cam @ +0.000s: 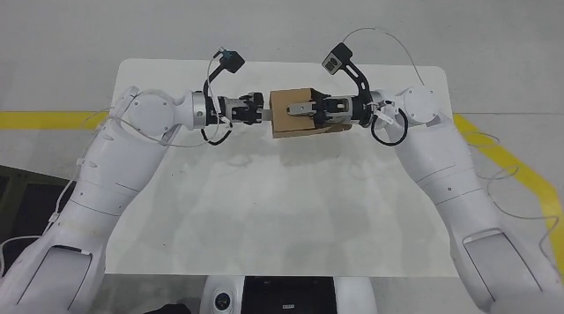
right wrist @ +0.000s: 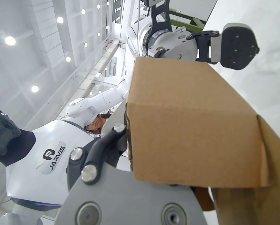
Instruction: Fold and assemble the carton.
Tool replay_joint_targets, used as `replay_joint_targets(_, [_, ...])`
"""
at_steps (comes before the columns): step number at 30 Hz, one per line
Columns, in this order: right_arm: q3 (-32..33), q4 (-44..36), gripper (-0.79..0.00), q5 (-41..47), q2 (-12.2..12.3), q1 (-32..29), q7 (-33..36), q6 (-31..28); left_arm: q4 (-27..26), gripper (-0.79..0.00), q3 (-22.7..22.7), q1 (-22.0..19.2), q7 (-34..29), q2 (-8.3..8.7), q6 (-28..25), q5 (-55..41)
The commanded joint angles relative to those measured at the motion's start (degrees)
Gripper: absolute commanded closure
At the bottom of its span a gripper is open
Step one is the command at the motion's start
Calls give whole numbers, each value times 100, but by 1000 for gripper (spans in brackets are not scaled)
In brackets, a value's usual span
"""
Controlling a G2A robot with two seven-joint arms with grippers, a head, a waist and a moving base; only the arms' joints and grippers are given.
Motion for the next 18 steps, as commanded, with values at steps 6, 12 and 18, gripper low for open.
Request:
replay_joint_targets(6, [28,242,0,-276,20,35,-140,122,84,-785,-177,10,110,53,-18,328])
replay_joint_targets(12, [-117,606,0,-719,-9,93,-527,276,-71,-785,-327,166,656,111,-499,1077])
replay_joint_targets(18, [-458,1064,0,-1014,-152,143,-1038,422,-411,-785,-542,468,1774,182,-1313,2518])
